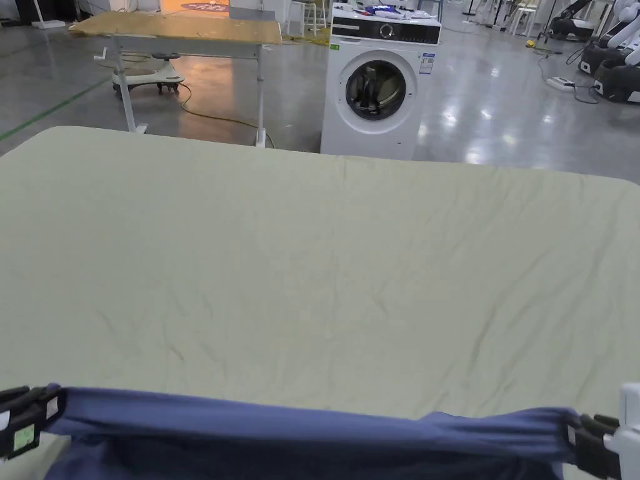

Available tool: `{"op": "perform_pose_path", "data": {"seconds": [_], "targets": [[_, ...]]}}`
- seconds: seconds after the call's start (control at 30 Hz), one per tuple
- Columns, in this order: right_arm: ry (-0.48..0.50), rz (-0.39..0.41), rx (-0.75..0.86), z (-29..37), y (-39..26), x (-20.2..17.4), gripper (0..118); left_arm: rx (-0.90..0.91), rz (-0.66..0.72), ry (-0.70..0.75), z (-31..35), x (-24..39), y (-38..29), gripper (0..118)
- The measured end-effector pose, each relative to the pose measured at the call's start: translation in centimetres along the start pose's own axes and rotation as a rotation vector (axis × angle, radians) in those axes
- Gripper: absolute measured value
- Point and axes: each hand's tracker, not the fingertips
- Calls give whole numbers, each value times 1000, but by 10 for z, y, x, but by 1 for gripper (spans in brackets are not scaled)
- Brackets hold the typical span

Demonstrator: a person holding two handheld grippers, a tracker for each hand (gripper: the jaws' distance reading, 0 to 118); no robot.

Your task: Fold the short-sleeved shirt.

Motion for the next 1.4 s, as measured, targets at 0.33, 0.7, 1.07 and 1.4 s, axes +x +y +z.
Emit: {"op": "perform_pose_path", "data": {"seconds": [0.33,0.7,1.07,1.4], "targets": [[-23,-10,-187,-28,-82,3,1,-236,-19,56,-16,-2,-84,0],[-68,40,-202,-42,-89,-9,12,-259,-53,113,-23,16,-79,7],[-183,47,134,21,-23,-44,74,47,-33,127,5,71,-19,58],[-111,-41,623,13,29,-118,40,360,-118,255,-8,97,15,31]]}}
